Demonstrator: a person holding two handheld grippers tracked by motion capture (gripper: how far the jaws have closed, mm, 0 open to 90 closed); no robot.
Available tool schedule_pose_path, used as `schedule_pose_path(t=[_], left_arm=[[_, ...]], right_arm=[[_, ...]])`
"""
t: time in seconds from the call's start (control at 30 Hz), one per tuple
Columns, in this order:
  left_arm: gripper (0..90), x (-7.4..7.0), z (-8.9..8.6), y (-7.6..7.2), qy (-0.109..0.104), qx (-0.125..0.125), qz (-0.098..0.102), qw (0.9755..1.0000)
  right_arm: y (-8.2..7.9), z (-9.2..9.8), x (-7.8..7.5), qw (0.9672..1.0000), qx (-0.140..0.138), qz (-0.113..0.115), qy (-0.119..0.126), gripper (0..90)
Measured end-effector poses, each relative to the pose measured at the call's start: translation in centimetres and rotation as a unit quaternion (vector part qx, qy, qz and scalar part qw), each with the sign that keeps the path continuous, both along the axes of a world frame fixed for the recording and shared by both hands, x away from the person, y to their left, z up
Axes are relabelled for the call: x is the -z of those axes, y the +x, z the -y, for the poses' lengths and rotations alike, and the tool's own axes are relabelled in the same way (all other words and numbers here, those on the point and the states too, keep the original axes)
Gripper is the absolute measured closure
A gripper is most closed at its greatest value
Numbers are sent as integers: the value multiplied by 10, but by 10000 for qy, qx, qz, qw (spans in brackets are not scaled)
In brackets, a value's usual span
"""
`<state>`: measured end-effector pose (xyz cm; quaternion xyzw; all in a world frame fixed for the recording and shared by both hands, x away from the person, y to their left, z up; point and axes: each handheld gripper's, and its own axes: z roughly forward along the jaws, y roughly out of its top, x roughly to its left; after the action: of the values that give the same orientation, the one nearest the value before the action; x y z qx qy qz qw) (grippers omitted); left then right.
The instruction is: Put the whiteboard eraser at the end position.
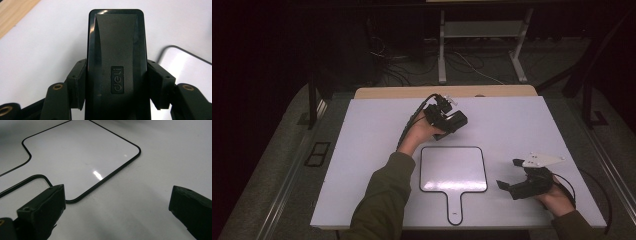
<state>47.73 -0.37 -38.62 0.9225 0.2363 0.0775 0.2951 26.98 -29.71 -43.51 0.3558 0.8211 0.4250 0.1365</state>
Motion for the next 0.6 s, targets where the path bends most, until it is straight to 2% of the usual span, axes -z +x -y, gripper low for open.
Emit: schedule_pose_path(t=[0.17,0.2,0.3,0.47,0.6], left_arm=[[395,12,1,17,-34,-240,-70,9997],[395,14,1,19,13,-271,-133,9995],[394,22,2,25,43,-321,-110,9994],[394,35,3,31,161,-330,-181,9992],[393,41,5,32,175,-341,-235,9990]], right_arm=[[0,0,0,10000,-30,-2,12,0],[0,0,0,10000,-29,0,11,0],[0,0,0,10000,-32,14,5,0],[0,0,0,10000,-23,11,12,0],[0,0,0,10000,-27,13,5,0]])
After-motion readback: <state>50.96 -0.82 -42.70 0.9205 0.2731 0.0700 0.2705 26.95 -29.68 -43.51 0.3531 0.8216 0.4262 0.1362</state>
